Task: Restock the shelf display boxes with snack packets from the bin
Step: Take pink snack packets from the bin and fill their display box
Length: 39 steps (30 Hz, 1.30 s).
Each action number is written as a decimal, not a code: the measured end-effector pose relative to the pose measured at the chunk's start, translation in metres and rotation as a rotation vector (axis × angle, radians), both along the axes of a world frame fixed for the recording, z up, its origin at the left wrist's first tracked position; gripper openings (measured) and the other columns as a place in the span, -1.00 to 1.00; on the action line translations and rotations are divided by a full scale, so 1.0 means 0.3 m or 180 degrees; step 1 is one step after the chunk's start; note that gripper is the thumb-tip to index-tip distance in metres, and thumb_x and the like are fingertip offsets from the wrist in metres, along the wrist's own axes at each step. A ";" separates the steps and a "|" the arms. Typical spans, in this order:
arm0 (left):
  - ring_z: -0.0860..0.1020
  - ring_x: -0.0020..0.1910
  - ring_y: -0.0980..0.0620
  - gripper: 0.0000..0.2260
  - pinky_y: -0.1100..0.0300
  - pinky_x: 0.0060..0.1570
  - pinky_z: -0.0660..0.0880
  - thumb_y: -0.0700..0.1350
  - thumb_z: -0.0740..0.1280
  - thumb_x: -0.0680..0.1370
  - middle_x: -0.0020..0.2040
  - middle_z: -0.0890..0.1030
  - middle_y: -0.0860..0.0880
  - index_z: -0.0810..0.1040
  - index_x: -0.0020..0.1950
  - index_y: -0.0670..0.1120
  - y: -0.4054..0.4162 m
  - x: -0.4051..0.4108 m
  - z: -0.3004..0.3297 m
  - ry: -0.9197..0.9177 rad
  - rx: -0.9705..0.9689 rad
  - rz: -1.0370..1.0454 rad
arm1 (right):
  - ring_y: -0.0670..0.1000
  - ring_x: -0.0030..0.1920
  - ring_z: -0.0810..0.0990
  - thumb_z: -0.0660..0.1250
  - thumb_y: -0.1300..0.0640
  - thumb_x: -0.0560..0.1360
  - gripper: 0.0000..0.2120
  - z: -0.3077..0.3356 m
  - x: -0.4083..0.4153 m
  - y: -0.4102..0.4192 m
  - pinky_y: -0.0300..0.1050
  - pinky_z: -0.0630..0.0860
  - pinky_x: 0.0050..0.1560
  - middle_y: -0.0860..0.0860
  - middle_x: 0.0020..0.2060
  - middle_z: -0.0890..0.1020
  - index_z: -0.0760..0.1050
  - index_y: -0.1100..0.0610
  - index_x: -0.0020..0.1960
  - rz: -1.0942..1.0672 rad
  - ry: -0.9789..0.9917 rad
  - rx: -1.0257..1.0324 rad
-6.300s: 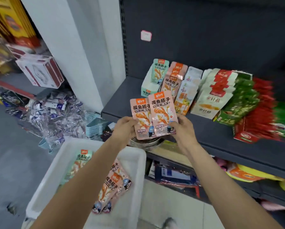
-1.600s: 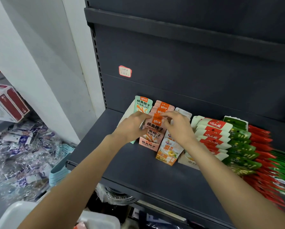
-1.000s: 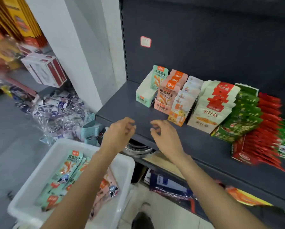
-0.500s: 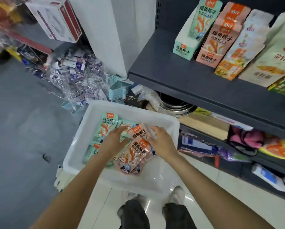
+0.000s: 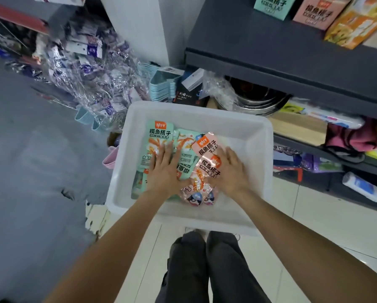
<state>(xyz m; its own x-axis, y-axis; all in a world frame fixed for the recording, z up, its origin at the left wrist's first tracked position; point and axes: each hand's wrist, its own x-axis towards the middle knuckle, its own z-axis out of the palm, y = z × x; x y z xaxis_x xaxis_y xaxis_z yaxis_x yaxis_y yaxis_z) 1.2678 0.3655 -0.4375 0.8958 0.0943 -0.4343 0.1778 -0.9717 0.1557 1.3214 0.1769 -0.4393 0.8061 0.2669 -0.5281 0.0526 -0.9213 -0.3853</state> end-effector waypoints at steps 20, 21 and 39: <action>0.58 0.10 -0.04 -0.50 0.11 0.16 0.48 -0.16 0.43 0.47 0.16 0.61 -0.13 0.35 0.37 -0.12 -0.108 0.126 0.154 -0.0072 -0.3106 0.1533 | 0.05 -0.07 0.61 0.37 0.34 0.46 -0.82 0.194 0.098 -0.032 -0.11 0.56 -0.10 0.06 -0.12 0.63 0.46 0.08 -0.15 -0.1939 -0.0036 0.2045; 0.60 0.05 -0.04 -0.49 0.06 0.13 0.50 -0.18 0.45 0.45 0.10 0.62 -0.12 0.36 0.35 -0.13 -0.110 0.142 0.172 -0.0082 -0.3253 0.1697 | 0.05 -0.06 0.62 0.35 0.34 0.47 -0.82 0.219 0.107 -0.037 -0.08 0.57 -0.06 0.07 -0.10 0.64 0.47 0.08 -0.14 -0.2001 -0.0076 0.2142; 0.55 -0.42 0.29 -0.91 0.41 -0.38 0.47 -0.25 0.35 0.52 -0.25 0.61 0.06 0.54 -0.12 -0.07 -0.205 0.375 0.606 -0.1183 -0.3858 0.1618 | 0.01 -0.07 0.67 0.38 0.30 0.47 -0.78 0.641 0.233 -0.150 -0.04 0.61 -0.07 0.01 -0.08 0.69 0.52 0.10 0.07 -0.1914 -0.0352 0.3059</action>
